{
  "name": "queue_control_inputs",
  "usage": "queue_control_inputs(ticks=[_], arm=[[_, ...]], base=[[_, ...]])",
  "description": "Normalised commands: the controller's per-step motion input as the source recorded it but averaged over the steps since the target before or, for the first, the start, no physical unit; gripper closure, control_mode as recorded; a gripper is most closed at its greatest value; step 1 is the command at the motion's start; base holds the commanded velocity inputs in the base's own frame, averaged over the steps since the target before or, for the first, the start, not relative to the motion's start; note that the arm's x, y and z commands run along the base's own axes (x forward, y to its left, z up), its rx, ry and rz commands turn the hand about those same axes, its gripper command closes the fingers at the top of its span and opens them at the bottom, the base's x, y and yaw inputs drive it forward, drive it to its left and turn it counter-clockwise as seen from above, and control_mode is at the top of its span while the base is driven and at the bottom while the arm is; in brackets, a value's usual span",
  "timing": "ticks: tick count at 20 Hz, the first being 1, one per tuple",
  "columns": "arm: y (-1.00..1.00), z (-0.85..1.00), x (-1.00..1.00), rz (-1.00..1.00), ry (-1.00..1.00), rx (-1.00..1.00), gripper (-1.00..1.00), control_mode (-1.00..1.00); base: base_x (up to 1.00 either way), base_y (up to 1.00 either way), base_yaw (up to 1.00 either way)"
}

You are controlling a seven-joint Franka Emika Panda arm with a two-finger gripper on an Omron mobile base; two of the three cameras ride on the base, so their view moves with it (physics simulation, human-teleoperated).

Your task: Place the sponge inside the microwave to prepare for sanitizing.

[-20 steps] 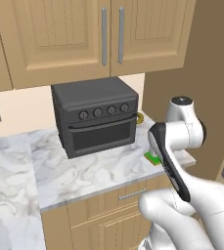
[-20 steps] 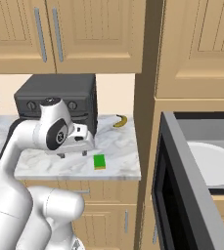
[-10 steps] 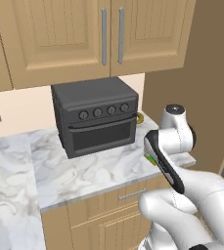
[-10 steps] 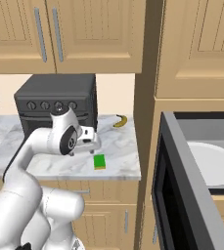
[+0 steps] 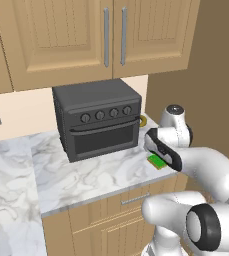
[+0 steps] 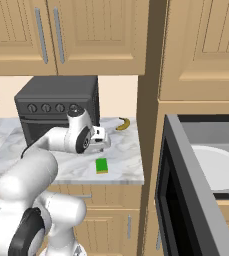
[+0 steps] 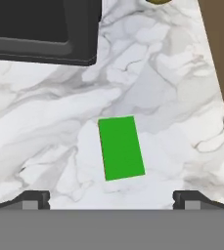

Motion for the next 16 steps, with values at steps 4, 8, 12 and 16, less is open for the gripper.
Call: queue_control_inputs(ticks=[4,8,12,16], arm=[[-0.21,-0.36,0.27,0.0,0.03,0.09,-1.0,-1.0],[-0.01,-0.3,0.21,0.0,0.0,0.01,-1.0,-1.0],[0.0,-0.41,0.18,0.0,0.0,0.0,-1.0,-1.0],[0.0,-0.48,0.16,0.0,0.0,0.0,-1.0,-1.0]], base=[[0.0,0.0,0.0],[0.0,0.0,0.0],[0.0,0.0,0.0],[0.0,0.0,0.0]])
